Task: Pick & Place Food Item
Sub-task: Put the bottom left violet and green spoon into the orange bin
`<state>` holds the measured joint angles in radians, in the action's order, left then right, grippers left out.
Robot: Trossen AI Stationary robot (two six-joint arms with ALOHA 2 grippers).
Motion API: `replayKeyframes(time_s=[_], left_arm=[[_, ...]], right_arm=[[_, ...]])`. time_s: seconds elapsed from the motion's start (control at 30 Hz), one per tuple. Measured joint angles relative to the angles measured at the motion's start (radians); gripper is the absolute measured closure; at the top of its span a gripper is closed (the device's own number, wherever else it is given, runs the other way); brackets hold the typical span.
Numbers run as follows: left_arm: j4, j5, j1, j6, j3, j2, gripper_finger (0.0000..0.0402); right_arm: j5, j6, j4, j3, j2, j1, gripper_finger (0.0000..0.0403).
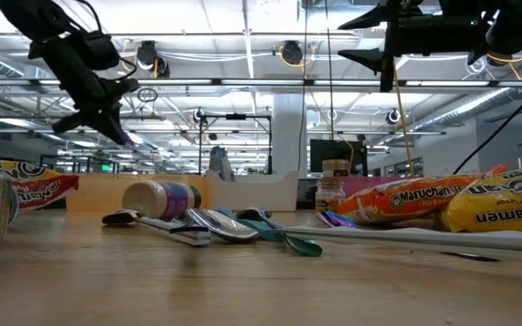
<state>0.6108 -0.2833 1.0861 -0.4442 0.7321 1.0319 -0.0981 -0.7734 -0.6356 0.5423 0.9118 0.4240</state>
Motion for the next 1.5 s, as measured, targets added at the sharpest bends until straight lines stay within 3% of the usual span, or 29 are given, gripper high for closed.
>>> replayKeyframes(time_s=[0.27,0.7,1.13,1.37,1.5], left_arm=[[-0.049,0.057,-0.022,-0.037,-0.003,0.071,0.0395],[-0.128,0.046,-0.022,-0.06,-0.003,0.232,0.0392],[-0.178,0.069,-0.022,-0.08,-0.002,0.289,0.0381],[-0.213,0.043,-0.021,-0.089,-0.001,0.339,0.0395],[-0.232,0.043,-0.022,-0.094,-0.001,0.354,0.038]], right_arm=[[-0.003,-0.019,0.001,0.0,0.019,0.0,0.0202],[-0.006,-0.026,0.001,0.0,0.022,0.0,0.0202],[-0.002,-0.024,0.001,0.0,0.022,0.0,0.0202],[-0.001,-0.026,0.026,0.0,0.022,0.0,0.0202],[-0.002,-0.026,0.033,0.0,0.022,0.0,0.0202]])
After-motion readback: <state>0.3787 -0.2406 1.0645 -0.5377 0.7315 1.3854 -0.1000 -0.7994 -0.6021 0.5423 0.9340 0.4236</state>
